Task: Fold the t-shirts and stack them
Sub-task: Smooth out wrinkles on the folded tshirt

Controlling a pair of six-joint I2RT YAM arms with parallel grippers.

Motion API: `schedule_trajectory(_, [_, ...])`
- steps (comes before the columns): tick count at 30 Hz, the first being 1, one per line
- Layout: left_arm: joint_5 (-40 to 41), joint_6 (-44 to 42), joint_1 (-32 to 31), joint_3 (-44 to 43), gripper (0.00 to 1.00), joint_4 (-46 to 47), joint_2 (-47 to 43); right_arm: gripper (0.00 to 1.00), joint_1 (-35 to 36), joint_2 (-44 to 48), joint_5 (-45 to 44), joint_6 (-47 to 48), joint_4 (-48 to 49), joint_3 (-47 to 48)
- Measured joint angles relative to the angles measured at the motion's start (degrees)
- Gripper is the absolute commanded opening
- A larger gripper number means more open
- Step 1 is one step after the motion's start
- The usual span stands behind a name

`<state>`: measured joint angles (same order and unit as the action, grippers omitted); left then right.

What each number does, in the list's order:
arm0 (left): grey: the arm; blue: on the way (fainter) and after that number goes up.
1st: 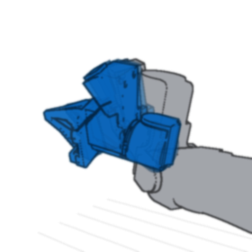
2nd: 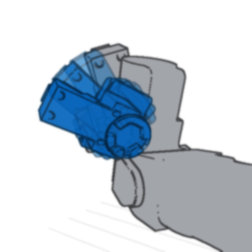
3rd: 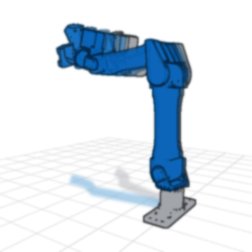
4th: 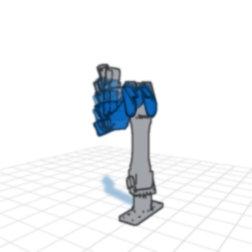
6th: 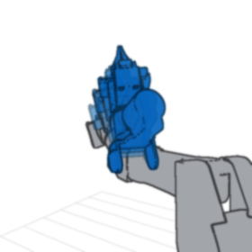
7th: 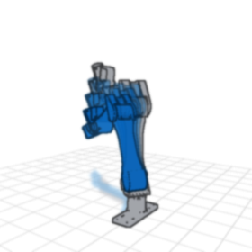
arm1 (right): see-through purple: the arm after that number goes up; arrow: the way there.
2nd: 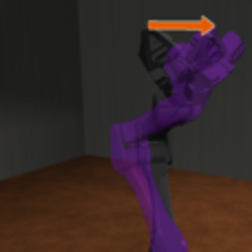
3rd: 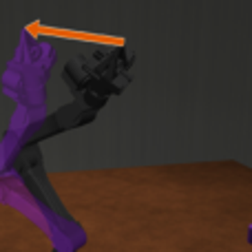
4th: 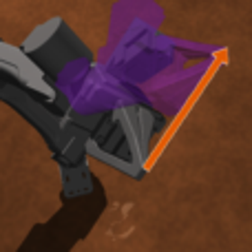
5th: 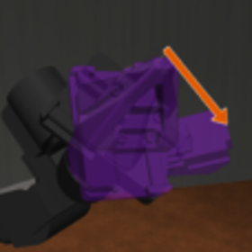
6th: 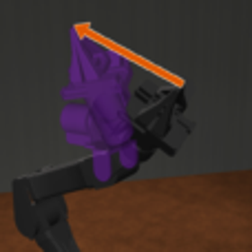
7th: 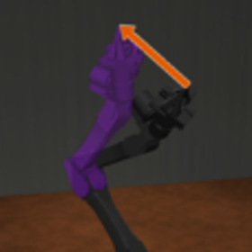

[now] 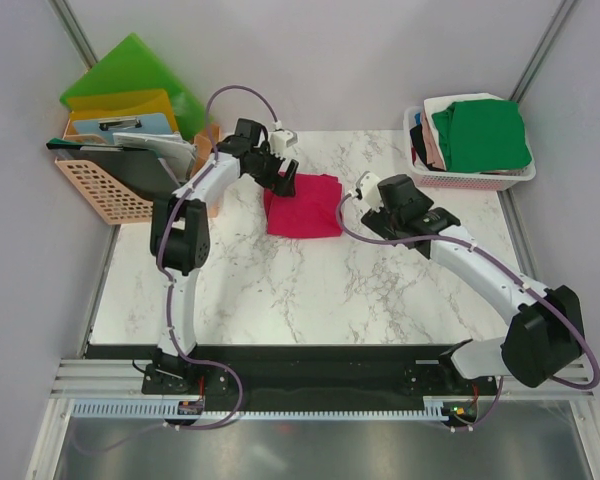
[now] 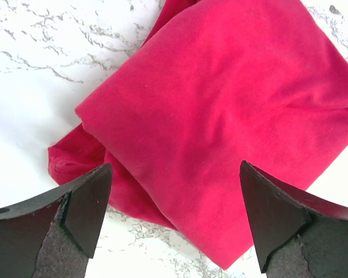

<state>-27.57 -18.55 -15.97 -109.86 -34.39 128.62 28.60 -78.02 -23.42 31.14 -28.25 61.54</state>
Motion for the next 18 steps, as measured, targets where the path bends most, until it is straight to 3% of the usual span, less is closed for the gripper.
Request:
schedule_trajectory(5, [-0.1,0.8,-0.3,-2.5,0.86,-0.1,1.1,0.89,0.0,-0.9,0.0,0.2,0.0,0.0])
schedule_trajectory(18, [4.0,1.5,-0.6,-5.1,0.91,0.0,6.8,0.89,-0.8,-0.8,0.0,0.9,0.0,0.0])
